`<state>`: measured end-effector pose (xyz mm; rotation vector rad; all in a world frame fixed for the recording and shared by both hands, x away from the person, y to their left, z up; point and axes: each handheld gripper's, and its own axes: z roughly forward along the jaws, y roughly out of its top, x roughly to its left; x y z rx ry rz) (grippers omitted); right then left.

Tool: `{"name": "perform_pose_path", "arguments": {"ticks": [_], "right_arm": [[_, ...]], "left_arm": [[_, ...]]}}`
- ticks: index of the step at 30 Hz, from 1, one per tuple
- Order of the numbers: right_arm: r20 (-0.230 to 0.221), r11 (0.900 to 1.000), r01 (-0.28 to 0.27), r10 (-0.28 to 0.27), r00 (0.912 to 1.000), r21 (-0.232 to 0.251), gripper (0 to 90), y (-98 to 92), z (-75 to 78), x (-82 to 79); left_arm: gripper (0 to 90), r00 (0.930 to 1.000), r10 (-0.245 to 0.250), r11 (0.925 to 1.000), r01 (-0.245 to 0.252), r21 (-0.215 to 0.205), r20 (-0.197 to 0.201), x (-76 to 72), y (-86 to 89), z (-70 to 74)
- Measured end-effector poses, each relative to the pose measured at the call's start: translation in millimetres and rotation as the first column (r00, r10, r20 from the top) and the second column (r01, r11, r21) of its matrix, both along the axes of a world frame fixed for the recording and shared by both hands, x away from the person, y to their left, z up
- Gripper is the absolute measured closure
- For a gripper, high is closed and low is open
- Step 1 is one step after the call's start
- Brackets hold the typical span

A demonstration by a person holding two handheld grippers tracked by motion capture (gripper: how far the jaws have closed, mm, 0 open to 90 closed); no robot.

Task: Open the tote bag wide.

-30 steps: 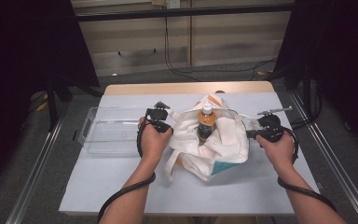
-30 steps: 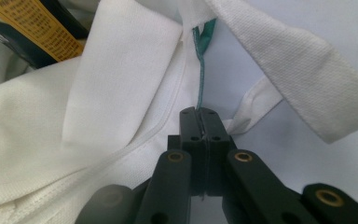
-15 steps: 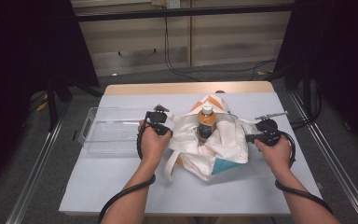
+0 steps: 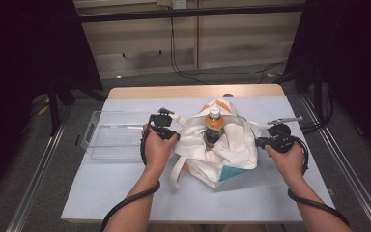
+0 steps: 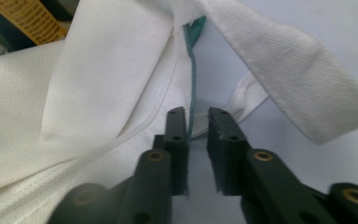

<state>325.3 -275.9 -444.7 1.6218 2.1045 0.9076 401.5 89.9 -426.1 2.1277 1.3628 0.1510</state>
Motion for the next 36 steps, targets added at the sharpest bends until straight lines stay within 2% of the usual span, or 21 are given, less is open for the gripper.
{"name": "perform_pose_path", "arguments": {"ticks": [1, 3, 4, 9, 10, 12, 16, 20, 22, 23, 24, 25, 26, 27, 28, 29, 30, 33, 36], "right_arm": [[0.006, 1.0, 0.0, 0.0, 1.0, 0.001, 74.4, -0.2, 2.3, -1.2], [0.024, 1.0, -0.002, 0.002, 0.9997, 0.009, 63.4, -0.3, 6.1, -2.3], [0.015, 1.0, 0.003, -0.003, 0.9999, 0.007, 60.8, -0.1, 7.8, -3.1], [0.029, 1.0, -0.021, 0.021, 0.9994, -0.005, 53.6, -0.2, 12.7, -7.6], [0.029, 1.0, -0.018, 0.018, 0.9994, -0.008, 50.8, -0.2, 14.0, -8.9], [0.028, 1.0, -0.023, 0.024, 0.9993, -0.007, 46.3, -0.3, 17.0, -10.9], [0.037, 0.999, -0.034, 0.034, 0.9987, -0.017, 41.4, 0.4, 22.5, -14.4], [0.036, 0.999, -0.039, 0.04, 0.9986, -0.025, 40.2, 0.8, 26.7, -15.3], [0.039, 0.999, -0.037, 0.038, 0.9985, -0.026, 38.8, 0.8, 30.4, -15.6], [0.041, 0.999, -0.04, 0.041, 0.9983, -0.028, 39.6, 1.0, 31.6, -15.6], [0.05, 0.998, -0.059, 0.06, 0.9969, -0.032, 47.0, 2.8, 35.4, -15.9], [0.052, 0.998, -0.055, 0.057, 0.997, -0.038, 49.7, 3.7, 36.3, -16.0], [0.052, 0.998, -0.055, 0.057, 0.997, -0.038, 49.7, 3.7, 36.3, -16.0], [0.058, 0.997, -0.069, 0.07, 0.9959, -0.029, 66.0, 5.6, 39.1, -16.4], [0.058, 0.997, -0.069, 0.07, 0.9959, -0.029, 66.0, 5.6, 39.1, -16.4], [0.063, 0.996, -0.092, 0.092, 0.9938, -0.001, 75.7, 8.3, 40.0, -16.0], [0.063, 0.996, -0.092, 0.092, 0.9938, -0.001, 75.7, 8.3, 40.0, -16.0], [0.064, 0.99, -0.138, 0.137, 0.9886, 0.016, 85.5, 17.0, 38.3, -15.2], [0.061, 0.988, -0.153, 0.151, 0.9866, 0.022, 87.0, 21.6, 36.3, -14.7]], "left_arm": [[77.7, 1.0, -0.002, 1.0, 0.002, -0.002, 0.003, -0.6, -0.2, 2.5], [74.9, 0.9999, -0.005, 0.9999, 0.005, -0.012, 0.015, -1.8, -1.0, 7.2], [74.4, 0.9999, -0.004, 0.9999, 0.004, -0.014, 0.017, -2.6, -1.3, 9.4], [71.4, 0.9995, 0.001, 0.9989, 0.001, -0.046, 0.032, -4.7, 1.2, 19.0], [70.7, 0.9992, -0.007, 0.9991, 0.009, -0.041, 0.038, -5.2, 1.9, 21.4], [69.1, 0.9988, -0.008, 0.9983, 0.011, -0.057, 0.049, -7.0, 2.1, 25.5], [63.7, 0.9978, -0.006, 0.9978, 0.01, -0.065, 0.065, -9.6, 4.4, 32.2], [62.2, 0.998, -0.004, 0.9971, 0.009, -0.076, 0.063, -10.9, 7.2, 35.4], [64.4, 0.9982, -0.007, 0.9963, 0.013, -0.085, 0.06, -11.8, 9.8, 38.0], [64.4, 0.9977, -0.016, 0.9951, 0.023, -0.096, 0.065, -12.7, 10.4, 39.4], [66.4, 0.9974, -0.016, 0.9943, 0.023, -0.104, 0.07, -13.7, 10.6, 41.4], [68.6, 0.9978, -0.014, 0.9919, 0.022, -0.125, 0.065, -14.1, 10.3, 42.3], [69.9, 0.9978, -0.014, 0.9919, 0.022, -0.125, 0.065, -14.1, 10.3, 42.3], [77.8, 0.9984, -0.033, 0.9876, 0.04, -0.152, 0.045, -15.5, 9.0, 44.7], [80.8, 0.9984, -0.033, 0.9876, 0.04, -0.152, 0.045, -15.5, 9.0, 44.7], [83.4, 0.9983, -0.04, 0.9855, 0.046, -0.163, 0.043, -16.3, 7.5, 45.0], [83.4, 0.9981, -0.045, 0.9855, 0.051, -0.162, 0.042, -17.1, 5.8, 44.9], [89.4, 0.9971, -0.067, 0.9833, 0.072, -0.167, 0.035, -18.4, -0.5, 39.0], [90.0, 0.9967, -0.074, 0.9827, 0.079, -0.167, 0.033, -18.9, -2.6, 34.4]]}}
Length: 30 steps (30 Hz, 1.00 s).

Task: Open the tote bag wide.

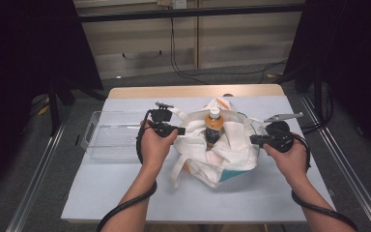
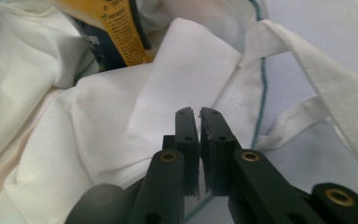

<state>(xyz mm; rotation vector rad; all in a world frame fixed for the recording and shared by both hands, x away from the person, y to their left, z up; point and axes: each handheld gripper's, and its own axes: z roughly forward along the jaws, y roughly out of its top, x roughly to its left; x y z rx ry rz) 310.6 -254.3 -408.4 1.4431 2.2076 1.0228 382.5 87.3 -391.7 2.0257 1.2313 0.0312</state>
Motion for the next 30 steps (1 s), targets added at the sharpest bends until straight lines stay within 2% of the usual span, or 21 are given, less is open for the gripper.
{"name": "perform_pose_path", "arguments": {"ticks": [6, 7, 15, 21, 26, 27, 30], "right_arm": [[-0.009, 1.0, -0.028, 0.028, 0.9996, 0.003, 87.4, 8.0, -7.1, -1.0], [-0.01, 0.999, -0.035, 0.035, 0.9993, 0.005, 87.5, 9.5, -10.0, -1.8], [-0.012, 0.999, -0.046, 0.045, 0.9989, -0.019, 87.6, 12.9, -18.6, -3.6], [-0.018, 0.999, -0.041, 0.04, 0.999, -0.016, 88.1, 12.5, -29.0, -4.0], [-0.03, 0.999, -0.033, 0.032, 0.999, -0.024, 88.6, 11.8, -35.6, -5.1], [-0.034, 0.999, -0.032, 0.031, 0.9989, -0.014, 88.5, 11.1, -38.4, -5.5], [-0.028, 0.999, -0.035, 0.034, 0.999, -0.015, 88.5, 10.9, -40.7, -5.8]], "left_arm": [[90.0, 0.9998, -0.016, 0.9999, 0.016, 0.001, -0.008, -3.4, -3.1, -15.0], [90.0, 0.9997, -0.011, 0.9998, 0.011, -0.015, -0.022, -4.2, -2.5, -20.2], [90.0, 0.9993, -0.011, 0.9999, 0.011, -0.002, -0.035, -6.4, -2.2, -30.3], [90.0, 0.9984, -0.01, 0.9998, 0.011, 0.015, -0.055, -4.8, -3.2, -43.1], [90.0, 0.9979, -0.006, 0.9999, 0.007, 0.013, -0.064, -5.2, -3.2, -47.3], [90.0, 0.9978, -0.007, 0.9999, 0.008, 0.014, -0.066, -5.3, -2.9, -48.3], [90.0, 0.9977, -0.004, 0.9999, 0.005, 0.015, -0.067, -5.3, -3.3, -50.2]]}}
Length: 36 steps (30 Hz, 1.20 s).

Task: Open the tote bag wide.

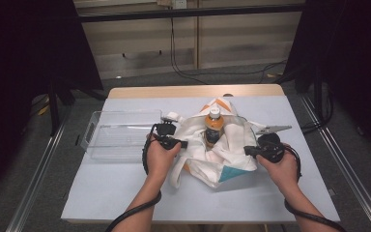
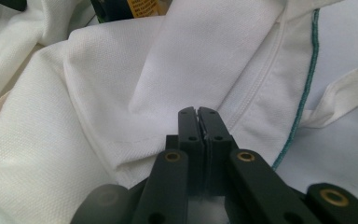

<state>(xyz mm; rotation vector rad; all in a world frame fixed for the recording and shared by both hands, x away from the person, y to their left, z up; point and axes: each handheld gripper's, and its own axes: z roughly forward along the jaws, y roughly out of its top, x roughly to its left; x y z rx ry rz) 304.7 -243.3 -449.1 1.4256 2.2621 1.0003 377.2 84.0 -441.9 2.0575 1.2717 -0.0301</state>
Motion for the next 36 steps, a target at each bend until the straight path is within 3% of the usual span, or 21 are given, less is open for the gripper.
{"name": "perform_pose_path", "arguments": {"ticks": [4, 8, 9, 10, 11, 13, 14, 17, 23, 24, 26, 30, 36], "right_arm": [[-0.001, 1.0, 0.008, -0.008, 1.0, 0.011, 88.2, -0.4, -1.7, -0.6], [0.024, 0.999, 0.023, -0.024, 0.9994, 0.029, 79.2, -3.1, 2.0, -2.0], [0.043, 0.999, 0.023, -0.025, 0.9988, 0.039, 72.6, -5.4, 6.9, -2.0], [0.043, 0.999, 0.023, -0.025, 0.9988, 0.039, 72.6, -5.4, 6.9, -2.0], [0.045, 0.999, 0.026, -0.027, 0.9986, 0.03, 66.0, -6.8, 11.0, -1.9], [0.047, 0.999, 0.031, -0.033, 0.9983, 0.032, 61.0, -7.7, 12.6, -2.0], [0.049, 0.998, 0.043, -0.046, 0.9978, 0.051, 53.6, -10.3, 15.6, -1.4], [0.051, 0.996, 0.052, -0.056, 0.9972, 0.07, 46.5, -12.9, 18.4, -1.5], [0.052, 0.998, 0.056, -0.058, 0.997, 0.031, 33.5, -12.1, 18.9, -1.5], [0.05, 0.998, 0.058, -0.059, 0.997, 0.033, 30.0, -13.0, 19.3, 0.1], [0.048, 0.998, 0.06, -0.061, 0.997, 0.028, 27.8, -13.3, 20.0, 0.7], [0.038, 0.997, 0.067, -0.069, 0.9969, 0.04, 20.8, -15.1, 22.8, 1.1], [0.04, 0.997, 0.063, -0.064, 0.9971, 0.035, 15.9, -13.9, 29.3, 1.9]], "left_arm": [[90.0, 0.9999, 0.005, 1.0, -0.005, -0.004, -0.014, -0.3, 0.5, -6.0], [87.7, 0.9999, -0.003, 1.0, 0.003, -0.002, -0.012, -0.9, 0.3, -2.6], [85.9, 0.9998, -0.017, 0.9998, 0.017, -0.007, -0.005, -0.6, -0.3, 2.0], [84.6, 0.9998, -0.017, 0.9998, 0.017, -0.007, -0.005, -0.6, -0.3, 2.0], [83.1, 0.9998, -0.022, 0.9996, 0.022, -0.017, 0.0, -0.5, -1.8, 6.8], [80.9, 0.9995, -0.032, 0.9994, 0.032, -0.017, 0.002, -0.1, -2.4, 9.1], [78.6, 0.9993, -0.036, 0.9992, 0.036, -0.017, 0.006, 0.0, -3.2, 11.3], [74.7, 0.9986, -0.048, 0.9987, 0.048, -0.017, 0.022, -0.1, -5.4, 18.0], [64.1, 0.9962, -0.051, 0.9986, 0.052, -0.008, 0.071, 0.4, -6.6, 33.1], [60.3, 0.9961, -0.047, 0.9984, 0.049, -0.027, 0.075, 0.9, -5.5, 37.0], [58.4, 0.9953, -0.053, 0.998, 0.056, -0.031, 0.081, 1.2, -5.0, 38.7], [46.4, 0.9917, -0.068, 0.997, 0.072, -0.029, 0.109, 2.1, -4.9, 44.2], [39.3, 0.9864, -0.093, 0.9951, 0.097, -0.021, 0.135, 3.5, -10.8, 48.9]]}}
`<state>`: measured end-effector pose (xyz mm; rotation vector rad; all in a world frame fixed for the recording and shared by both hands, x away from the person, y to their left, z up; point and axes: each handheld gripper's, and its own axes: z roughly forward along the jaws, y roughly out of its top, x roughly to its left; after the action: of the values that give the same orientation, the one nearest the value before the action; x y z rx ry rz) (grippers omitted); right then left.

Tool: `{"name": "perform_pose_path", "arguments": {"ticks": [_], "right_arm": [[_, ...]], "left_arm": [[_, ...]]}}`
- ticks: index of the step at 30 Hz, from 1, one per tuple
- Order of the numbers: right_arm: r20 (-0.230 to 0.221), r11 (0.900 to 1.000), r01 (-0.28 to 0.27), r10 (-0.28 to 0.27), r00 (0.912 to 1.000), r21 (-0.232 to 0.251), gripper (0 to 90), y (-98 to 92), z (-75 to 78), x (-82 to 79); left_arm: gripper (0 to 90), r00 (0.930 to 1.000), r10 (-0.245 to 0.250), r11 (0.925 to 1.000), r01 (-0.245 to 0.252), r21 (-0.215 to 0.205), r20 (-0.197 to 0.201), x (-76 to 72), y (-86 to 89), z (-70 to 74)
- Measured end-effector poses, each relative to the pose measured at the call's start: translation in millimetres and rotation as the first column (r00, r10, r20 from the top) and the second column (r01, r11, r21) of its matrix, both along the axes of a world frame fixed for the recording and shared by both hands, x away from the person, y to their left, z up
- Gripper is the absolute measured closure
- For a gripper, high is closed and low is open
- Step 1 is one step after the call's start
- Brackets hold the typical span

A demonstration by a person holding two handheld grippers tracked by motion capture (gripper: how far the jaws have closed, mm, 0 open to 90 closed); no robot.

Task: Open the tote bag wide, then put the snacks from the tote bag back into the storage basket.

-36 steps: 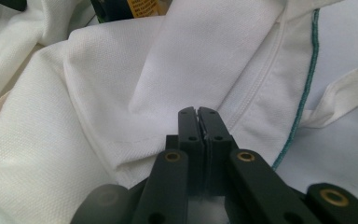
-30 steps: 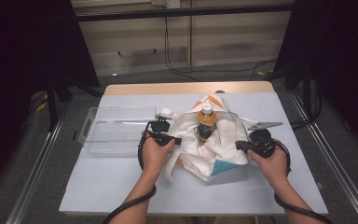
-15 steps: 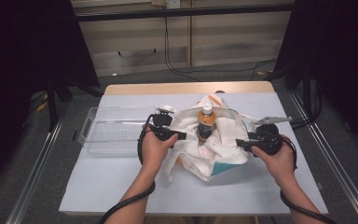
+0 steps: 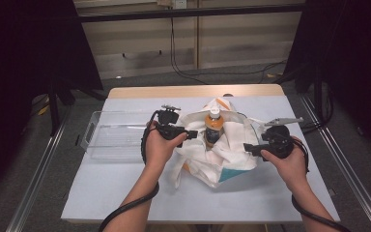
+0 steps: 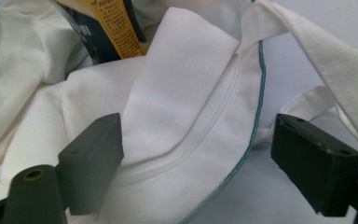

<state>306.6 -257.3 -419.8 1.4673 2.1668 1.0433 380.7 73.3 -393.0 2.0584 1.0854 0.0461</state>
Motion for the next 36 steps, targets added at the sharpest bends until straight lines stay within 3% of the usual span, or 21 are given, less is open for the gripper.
{"name": "perform_pose_path", "arguments": {"ticks": [8, 12, 21, 36], "right_arm": [[0.005, 1.0, 0.013, -0.013, 0.9999, 0.004, 10.6, -1.9, 7.3, -1.4], [0.002, 0.999, 0.026, -0.026, 0.9997, 0.023, 8.4, -4.8, 8.1, -2.1], [-0.009, 0.999, 0.023, -0.022, 0.9997, 0.035, 4.6, -5.0, 6.5, -0.6], [-0.015, 1.0, 0.009, -0.009, 0.9999, 0.025, 2.4, -10.8, 6.2, -5.2]], "left_arm": [[29.8, 0.9993, -0.031, 0.9995, 0.031, 0.008, 0.021, 2.1, -10.2, 3.3], [24.3, 0.9984, -0.046, 0.9989, 0.047, -0.011, 0.031, 1.5, -14.3, 3.8], [13.4, 0.9993, -0.03, 0.9988, 0.031, -0.038, 0.021, 4.4, -17.1, 1.4], [9.7, 0.9974, -0.042, 0.9989, 0.043, -0.016, 0.059, 11.3, -31.5, 6.3]]}}
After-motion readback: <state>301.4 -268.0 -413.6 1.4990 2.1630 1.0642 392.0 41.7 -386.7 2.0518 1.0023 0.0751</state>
